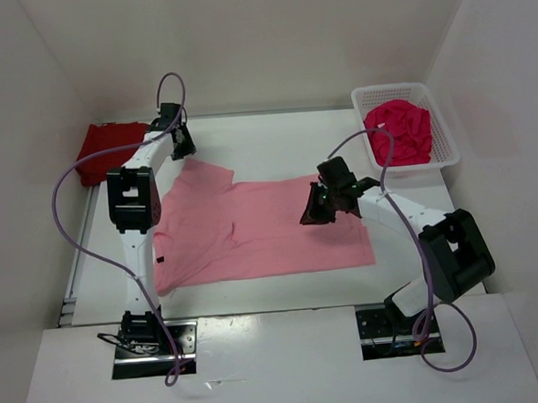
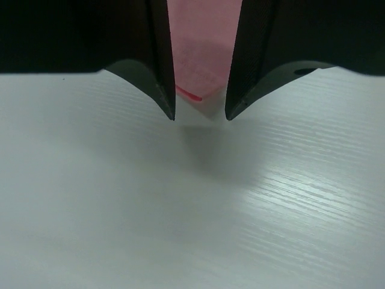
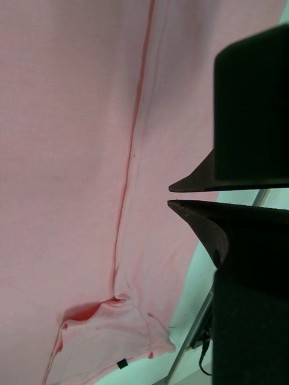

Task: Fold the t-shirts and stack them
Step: Grap the side of the flattened tshirt furthest away from the robot with both arms

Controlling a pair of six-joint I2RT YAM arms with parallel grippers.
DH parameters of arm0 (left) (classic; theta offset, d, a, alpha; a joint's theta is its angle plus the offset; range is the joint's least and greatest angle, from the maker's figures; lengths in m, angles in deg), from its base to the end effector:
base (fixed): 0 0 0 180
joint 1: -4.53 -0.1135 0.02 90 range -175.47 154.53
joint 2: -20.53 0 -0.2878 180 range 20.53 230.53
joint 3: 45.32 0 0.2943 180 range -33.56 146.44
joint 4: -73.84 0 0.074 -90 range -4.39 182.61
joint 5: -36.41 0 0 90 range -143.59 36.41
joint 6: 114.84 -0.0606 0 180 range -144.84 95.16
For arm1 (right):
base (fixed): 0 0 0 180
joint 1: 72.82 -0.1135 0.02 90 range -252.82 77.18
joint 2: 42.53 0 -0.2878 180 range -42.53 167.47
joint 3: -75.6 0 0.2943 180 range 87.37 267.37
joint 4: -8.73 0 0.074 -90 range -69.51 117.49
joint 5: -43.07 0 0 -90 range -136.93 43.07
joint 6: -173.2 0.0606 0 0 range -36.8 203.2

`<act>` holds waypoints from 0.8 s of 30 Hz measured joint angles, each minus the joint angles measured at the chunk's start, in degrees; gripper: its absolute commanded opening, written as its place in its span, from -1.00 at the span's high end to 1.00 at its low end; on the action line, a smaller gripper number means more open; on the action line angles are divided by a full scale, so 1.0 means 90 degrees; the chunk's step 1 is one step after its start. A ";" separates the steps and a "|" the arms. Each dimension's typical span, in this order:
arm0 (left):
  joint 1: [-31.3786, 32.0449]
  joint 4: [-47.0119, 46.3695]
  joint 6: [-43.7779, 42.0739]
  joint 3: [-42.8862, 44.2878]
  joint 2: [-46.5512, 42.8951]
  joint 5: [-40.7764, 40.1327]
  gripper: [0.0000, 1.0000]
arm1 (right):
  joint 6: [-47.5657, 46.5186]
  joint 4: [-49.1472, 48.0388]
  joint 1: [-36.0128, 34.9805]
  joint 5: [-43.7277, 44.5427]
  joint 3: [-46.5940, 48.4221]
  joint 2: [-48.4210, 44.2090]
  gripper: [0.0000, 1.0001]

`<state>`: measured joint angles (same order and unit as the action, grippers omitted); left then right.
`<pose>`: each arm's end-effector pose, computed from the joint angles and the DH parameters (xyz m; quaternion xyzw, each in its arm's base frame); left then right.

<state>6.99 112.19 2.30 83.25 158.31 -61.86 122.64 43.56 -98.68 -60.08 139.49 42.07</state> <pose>0.6139 -0.0176 0.1609 -0.2242 0.9027 -0.0272 0.3662 0.3031 0.1622 0.1863 0.0785 0.9462 0.2508 0.1888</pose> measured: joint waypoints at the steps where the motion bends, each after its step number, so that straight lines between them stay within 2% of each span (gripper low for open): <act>1: 0.0015 0.0005 -0.0019 0.0019 0.0049 0.0000 0.18 | -0.0012 -0.0002 0.0000 -0.0002 0.0000 0.0017 0.69; 5: 0.0085 0.0010 -0.0049 0.0019 0.0136 -0.0039 0.24 | -0.0034 0.0002 0.0000 -0.0010 0.0051 0.0131 0.69; 7: 0.0090 -0.0007 -0.0053 0.0017 0.0136 -0.0058 0.13 | -0.0046 0.0000 0.0000 -0.0024 0.0143 0.0199 0.65; 9: 0.0090 -0.0080 -0.0049 -0.0039 0.0121 -0.0078 0.12 | -0.0066 -0.0005 0.0000 -0.0027 0.0262 0.0260 0.63; 15: 0.0083 -0.0267 -0.0085 -0.0291 0.0005 -0.0187 0.45 | -0.0146 -0.0102 0.0015 -0.0024 0.0522 0.0442 0.63; 19: 0.0083 -0.0316 -0.0175 -0.0401 -0.0051 -0.0255 0.69 | -0.0199 -0.0095 0.0211 0.0034 0.0709 0.0573 0.46; 24: 0.0080 -0.0393 -0.0187 -0.0529 -0.0119 -0.0274 0.88 | -0.0304 -0.0070 0.0879 0.0403 0.1353 0.1035 0.24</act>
<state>7.71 108.65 0.62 78.49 157.24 -64.33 119.91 42.93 -90.77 -56.45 151.66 51.38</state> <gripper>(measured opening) 0.076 0.356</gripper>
